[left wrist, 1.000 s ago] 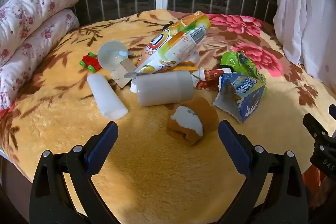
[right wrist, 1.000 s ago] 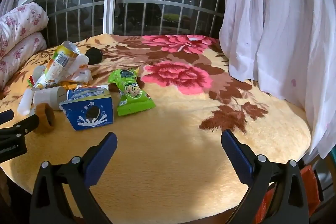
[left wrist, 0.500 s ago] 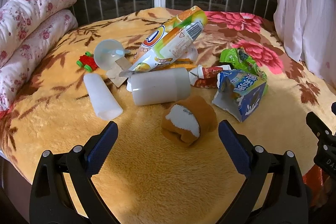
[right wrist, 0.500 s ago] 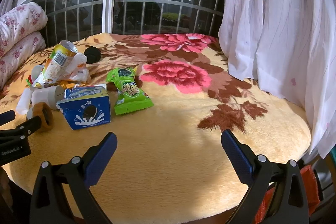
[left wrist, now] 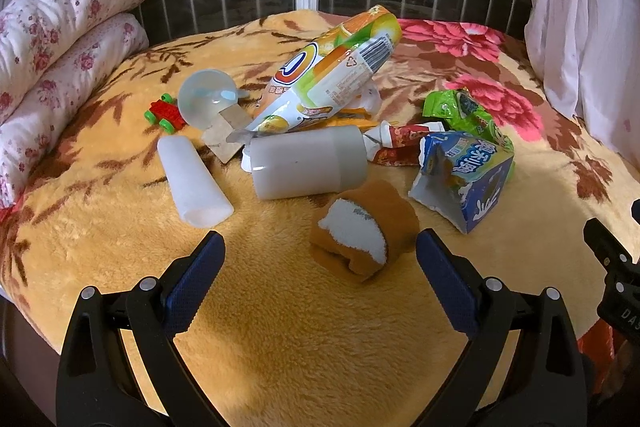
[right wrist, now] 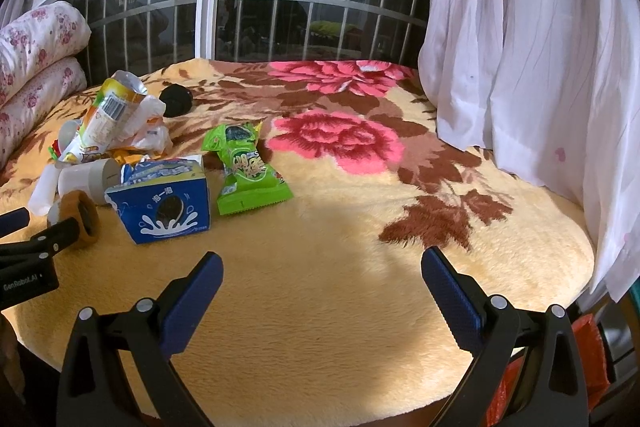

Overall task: Collect trash
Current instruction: 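Approach the brown-and-white sponge with both tools open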

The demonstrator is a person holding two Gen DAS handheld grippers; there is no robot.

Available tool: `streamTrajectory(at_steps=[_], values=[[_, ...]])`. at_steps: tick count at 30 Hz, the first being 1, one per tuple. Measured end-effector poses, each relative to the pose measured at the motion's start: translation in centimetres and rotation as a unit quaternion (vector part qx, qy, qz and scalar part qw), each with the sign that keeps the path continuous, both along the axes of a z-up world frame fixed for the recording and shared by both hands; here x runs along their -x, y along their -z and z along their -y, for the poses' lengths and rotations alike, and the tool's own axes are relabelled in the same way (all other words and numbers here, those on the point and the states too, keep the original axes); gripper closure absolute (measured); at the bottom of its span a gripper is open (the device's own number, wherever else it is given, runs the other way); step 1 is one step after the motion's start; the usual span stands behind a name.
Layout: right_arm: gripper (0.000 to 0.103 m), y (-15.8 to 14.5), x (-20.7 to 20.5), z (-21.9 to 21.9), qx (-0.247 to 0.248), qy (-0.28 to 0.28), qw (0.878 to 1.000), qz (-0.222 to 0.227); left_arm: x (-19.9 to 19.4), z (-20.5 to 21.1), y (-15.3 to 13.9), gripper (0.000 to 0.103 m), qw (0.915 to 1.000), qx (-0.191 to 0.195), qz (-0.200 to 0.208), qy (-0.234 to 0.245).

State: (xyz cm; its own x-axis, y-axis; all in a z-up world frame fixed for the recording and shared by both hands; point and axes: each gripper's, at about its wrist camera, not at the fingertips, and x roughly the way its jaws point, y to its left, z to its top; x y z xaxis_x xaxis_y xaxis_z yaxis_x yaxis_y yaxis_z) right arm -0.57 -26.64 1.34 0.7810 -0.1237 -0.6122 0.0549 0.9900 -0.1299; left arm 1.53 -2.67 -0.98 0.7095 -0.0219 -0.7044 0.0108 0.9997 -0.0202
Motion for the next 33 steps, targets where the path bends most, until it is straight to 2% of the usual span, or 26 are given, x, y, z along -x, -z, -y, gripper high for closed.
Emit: streamTrajectory(at_steps=[33], values=[[0.005,0.5,0.0,0.3,-0.001,0.005,1.0,-0.001,0.1,1.0,0.1,0.009,1.0,0.005,0.001,0.006]])
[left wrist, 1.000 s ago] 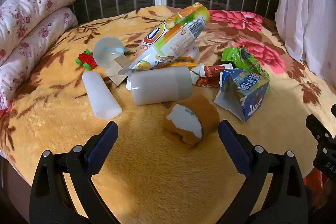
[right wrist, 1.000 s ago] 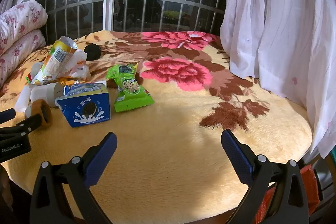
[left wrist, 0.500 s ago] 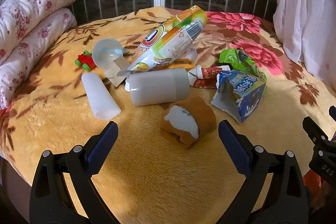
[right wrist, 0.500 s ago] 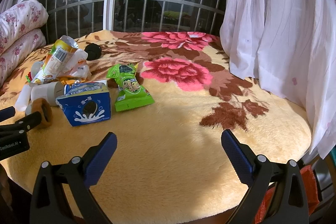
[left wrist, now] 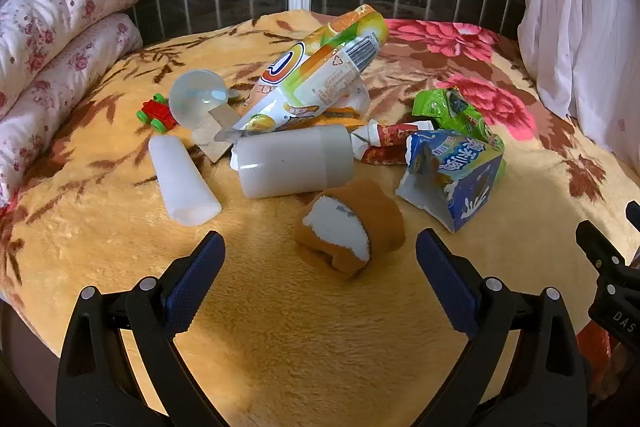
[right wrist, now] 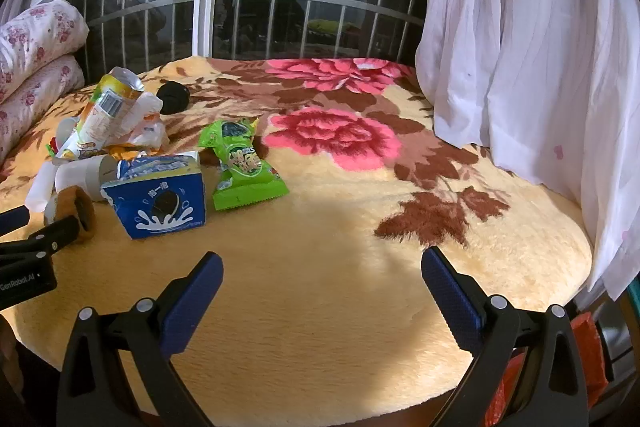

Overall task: Collect trash
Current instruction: 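Approach the brown-and-white sponge with both tools open, then grasp the sponge with the left tool while the right tool grasps the blue milk carton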

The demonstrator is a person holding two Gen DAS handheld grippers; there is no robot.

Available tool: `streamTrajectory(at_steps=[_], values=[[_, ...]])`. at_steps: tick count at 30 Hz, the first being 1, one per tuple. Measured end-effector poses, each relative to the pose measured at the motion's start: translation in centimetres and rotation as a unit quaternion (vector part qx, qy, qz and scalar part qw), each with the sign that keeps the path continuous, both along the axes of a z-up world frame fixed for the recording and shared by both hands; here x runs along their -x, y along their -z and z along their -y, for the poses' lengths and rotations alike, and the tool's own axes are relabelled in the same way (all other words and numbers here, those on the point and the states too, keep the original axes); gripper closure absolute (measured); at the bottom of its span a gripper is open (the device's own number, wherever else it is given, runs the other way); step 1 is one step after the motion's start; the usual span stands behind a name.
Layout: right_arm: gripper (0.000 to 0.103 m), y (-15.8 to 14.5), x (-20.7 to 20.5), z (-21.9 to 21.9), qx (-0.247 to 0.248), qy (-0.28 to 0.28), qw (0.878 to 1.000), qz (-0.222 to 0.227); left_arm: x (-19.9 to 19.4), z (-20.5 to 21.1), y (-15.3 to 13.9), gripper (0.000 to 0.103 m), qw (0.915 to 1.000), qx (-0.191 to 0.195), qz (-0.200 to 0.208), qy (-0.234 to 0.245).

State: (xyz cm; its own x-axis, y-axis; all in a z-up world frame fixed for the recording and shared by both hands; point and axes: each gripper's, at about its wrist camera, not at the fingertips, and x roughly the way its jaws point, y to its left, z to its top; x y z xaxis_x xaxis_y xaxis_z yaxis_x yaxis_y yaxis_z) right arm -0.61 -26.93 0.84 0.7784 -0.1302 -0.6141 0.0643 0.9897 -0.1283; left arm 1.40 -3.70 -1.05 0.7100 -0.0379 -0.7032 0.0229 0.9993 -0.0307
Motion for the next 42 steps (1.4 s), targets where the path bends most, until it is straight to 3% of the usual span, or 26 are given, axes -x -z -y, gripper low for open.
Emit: streamTrajectory(at_steps=[16,17,18,20,22,26,30,37,42], values=[[0.005,0.3,-0.3,0.7,-0.004,0.005,1.0,-0.009,-1.2,0.3,1.1,0.01,1.0,0.005,-0.005,0.001],[0.005,0.4,-0.4,0.8,-0.005,0.005,1.0,-0.01,-1.3,0.3,1.2,0.013,1.0,0.005,-0.002,-0.003],[0.005,0.5,-0.4,0.8,-0.005,0.005,1.0,-0.012,-1.4,0.2,1.3,0.029,1.0,0.004,-0.002,-0.007],[0.005,0.6,-0.4,0.8,-0.004,0.005,1.0,-0.013,-2.0,0.0,1.9,0.044,0.9996,0.021,-0.02,-0.001],[0.005,0.8,-0.5,0.8,-0.004,0.006,1.0,-0.016,-2.2,-0.1,2.1,0.046,0.9995,0.023,-0.022,-0.004],[0.005,0.9,-0.7,0.8,-0.006,0.006,1.0,-0.018,-2.0,0.4,2.3,0.062,0.9999,0.0,-0.014,-0.003],[0.005,0.8,-0.9,0.6,-0.012,-0.004,1.0,-0.019,-1.8,0.0,2.2,0.071,0.9998,0.019,-0.007,-0.003],[0.005,-0.8,-3.0,-1.3,-0.07,-0.089,0.993,-0.019,0.5,-1.9,-0.1,0.075,0.9995,0.023,0.018,-0.012],[0.005,-0.2,-6.1,-4.3,-0.119,-0.212,0.968,-0.063,2.6,-4.4,-1.0,0.075,0.9985,0.04,0.02,-0.031]])
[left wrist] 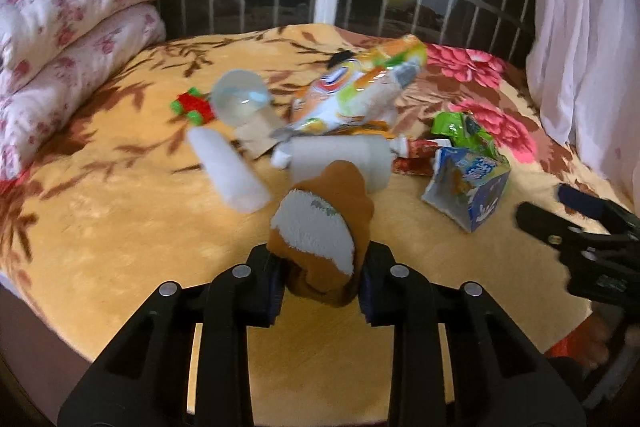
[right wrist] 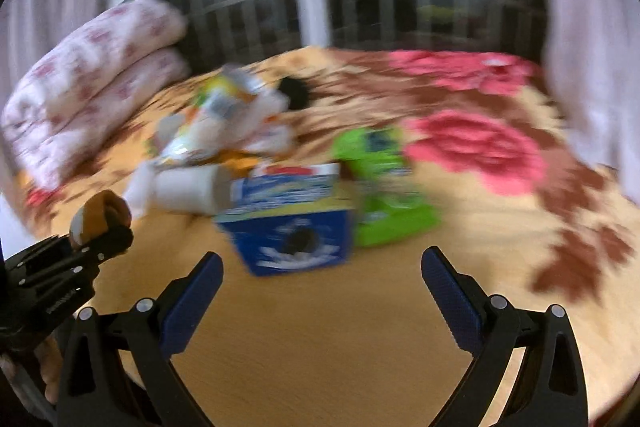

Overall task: Collect trash
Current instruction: 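Grasp the sponge with the left tool while the right tool grasps the blue milk carton, then carry the sponge and carton into the orange bucket and open both tools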

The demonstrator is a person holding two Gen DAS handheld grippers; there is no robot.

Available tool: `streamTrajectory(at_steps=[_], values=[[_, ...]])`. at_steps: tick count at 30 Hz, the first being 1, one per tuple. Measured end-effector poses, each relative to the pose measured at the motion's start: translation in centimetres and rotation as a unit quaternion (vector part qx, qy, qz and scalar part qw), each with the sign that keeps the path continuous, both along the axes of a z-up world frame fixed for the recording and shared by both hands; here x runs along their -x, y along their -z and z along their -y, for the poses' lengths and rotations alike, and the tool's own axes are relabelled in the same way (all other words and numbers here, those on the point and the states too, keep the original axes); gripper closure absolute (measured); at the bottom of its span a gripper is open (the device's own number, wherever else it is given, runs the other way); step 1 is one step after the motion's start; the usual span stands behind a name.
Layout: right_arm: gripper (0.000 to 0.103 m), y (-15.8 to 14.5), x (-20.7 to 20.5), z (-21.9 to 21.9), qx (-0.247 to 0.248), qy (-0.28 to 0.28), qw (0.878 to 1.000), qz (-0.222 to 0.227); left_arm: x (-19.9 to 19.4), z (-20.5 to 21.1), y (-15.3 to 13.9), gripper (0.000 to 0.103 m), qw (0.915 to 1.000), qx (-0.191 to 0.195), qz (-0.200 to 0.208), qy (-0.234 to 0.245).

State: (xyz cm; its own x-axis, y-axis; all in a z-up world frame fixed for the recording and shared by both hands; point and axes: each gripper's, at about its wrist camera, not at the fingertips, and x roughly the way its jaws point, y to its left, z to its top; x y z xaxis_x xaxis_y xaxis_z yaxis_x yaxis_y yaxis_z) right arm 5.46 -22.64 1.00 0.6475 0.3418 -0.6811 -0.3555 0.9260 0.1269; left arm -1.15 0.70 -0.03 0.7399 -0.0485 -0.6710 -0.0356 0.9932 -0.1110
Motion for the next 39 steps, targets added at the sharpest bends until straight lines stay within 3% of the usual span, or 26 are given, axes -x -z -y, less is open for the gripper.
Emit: streamTrajectory(at_steps=[8,17,21,22,23,25,31,39], values=[[0.005,2.5,-5.5,-2.3,0.011,-0.032,0.997,-0.073,1.4,-1.4,-0.3,0.075,0.9999,-0.005,0.012,-0.007],[0.005,3.3,-8.7,-4.2,-0.003,-0.014,0.994,-0.107,0.6,-2.0,0.6,0.075,0.9999,0.004,-0.003,-0.01],[0.005,3.5,-9.0,-5.1,0.001,0.011,0.995,-0.1,0.8,-2.2,0.7,0.075,0.9999,0.003,-0.002,-0.011],[0.012,3.8,-9.1,-5.3,0.012,0.015,0.995,-0.103,0.9,-2.2,0.7,0.075,0.9999,0.004,-0.002,-0.012],[0.03,4.1,-9.1,-5.4,0.01,0.01,0.994,-0.11,0.9,-2.3,0.6,0.075,0.9999,0.004,-0.002,-0.012],[0.031,4.3,-9.1,-4.6,-0.014,0.013,0.993,-0.119,1.2,-2.4,0.6,0.075,0.9999,0.005,-0.001,-0.012],[0.032,2.9,-5.5,-2.2,-0.055,0.033,0.992,-0.104,1.5,-2.4,0.4,0.075,0.9999,0.004,0.001,-0.011],[0.031,-1.0,5.4,-1.0,-0.047,0.003,0.999,-0.022,4.9,-1.5,-0.2,0.075,0.9995,0.006,0.007,0.031]])
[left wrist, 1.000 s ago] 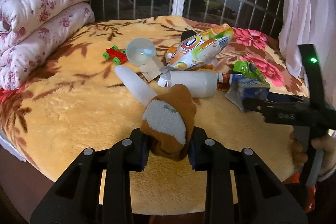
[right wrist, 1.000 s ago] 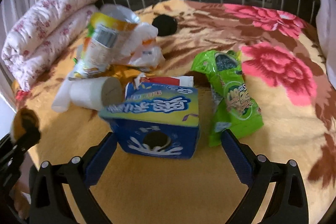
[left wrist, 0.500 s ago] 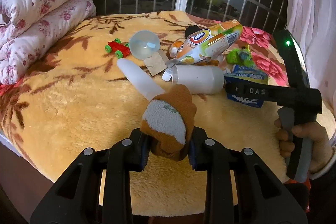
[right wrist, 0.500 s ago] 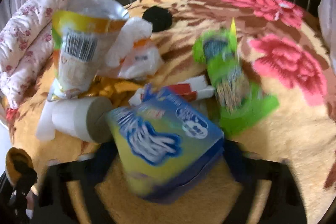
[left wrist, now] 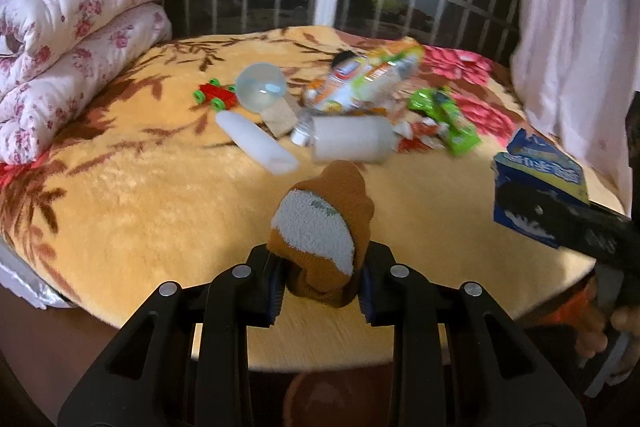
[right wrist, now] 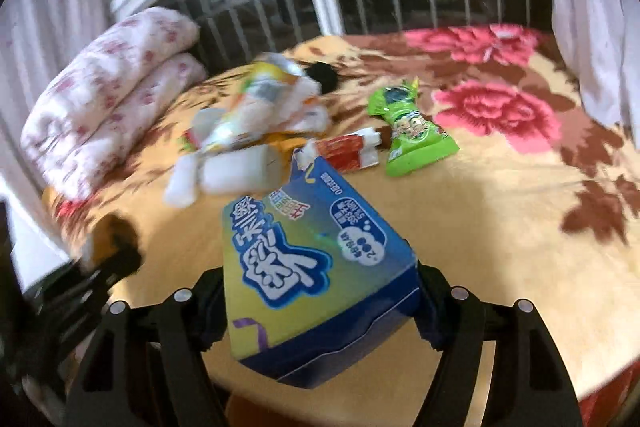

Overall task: Collect trash
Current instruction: 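Carry the sponge and carton into the orange bucket and open both tools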

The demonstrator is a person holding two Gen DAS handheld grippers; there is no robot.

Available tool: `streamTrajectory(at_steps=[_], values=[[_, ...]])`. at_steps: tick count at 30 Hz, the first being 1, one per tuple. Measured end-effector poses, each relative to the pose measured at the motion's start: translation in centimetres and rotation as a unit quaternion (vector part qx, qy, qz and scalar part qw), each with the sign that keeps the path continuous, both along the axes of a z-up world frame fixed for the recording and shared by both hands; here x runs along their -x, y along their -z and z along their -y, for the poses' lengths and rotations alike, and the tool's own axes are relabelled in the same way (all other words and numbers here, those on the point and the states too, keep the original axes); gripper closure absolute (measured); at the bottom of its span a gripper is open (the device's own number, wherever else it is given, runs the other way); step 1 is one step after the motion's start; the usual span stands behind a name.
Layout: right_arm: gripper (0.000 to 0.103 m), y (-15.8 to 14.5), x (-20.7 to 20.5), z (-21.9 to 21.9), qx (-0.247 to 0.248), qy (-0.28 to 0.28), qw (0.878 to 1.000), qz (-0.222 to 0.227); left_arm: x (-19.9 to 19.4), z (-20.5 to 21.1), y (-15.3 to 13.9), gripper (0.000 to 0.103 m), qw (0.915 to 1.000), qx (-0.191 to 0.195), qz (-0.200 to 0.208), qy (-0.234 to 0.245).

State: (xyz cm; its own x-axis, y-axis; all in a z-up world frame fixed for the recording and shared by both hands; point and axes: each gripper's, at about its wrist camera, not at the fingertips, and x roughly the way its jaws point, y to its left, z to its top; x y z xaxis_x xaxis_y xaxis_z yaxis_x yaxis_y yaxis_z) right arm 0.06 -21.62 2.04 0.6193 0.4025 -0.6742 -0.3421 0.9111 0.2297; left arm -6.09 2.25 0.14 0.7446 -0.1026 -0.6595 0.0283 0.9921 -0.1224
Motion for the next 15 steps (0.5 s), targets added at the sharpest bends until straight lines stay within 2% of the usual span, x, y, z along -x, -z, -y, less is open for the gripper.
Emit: streamTrajectory(at_steps=[5,9,14,15], values=[[0.031,0.4,7.1,-0.3,0.016,-0.069,0.997,0.007,4.0,1.3,1.4,0.075,0.9968,-0.01,-0.008,0.079],[0.031,3.4,10.8,-0.5,0.082,-0.101,0.992,-0.01,7.2,2.3,4.4,0.075,0.9876,-0.048,-0.037,0.145],[0.031,8.9,12.4,-1.0,0.127,-0.129,0.98,-0.085,8.9,2.8,8.1,0.075,0.9731,-0.062,-0.095,0.201],[0.031,9.9,12.5,-1.3,0.135,-0.132,0.977,-0.101,8.7,3.1,9.6,0.075,0.9671,-0.073,-0.121,0.212]])
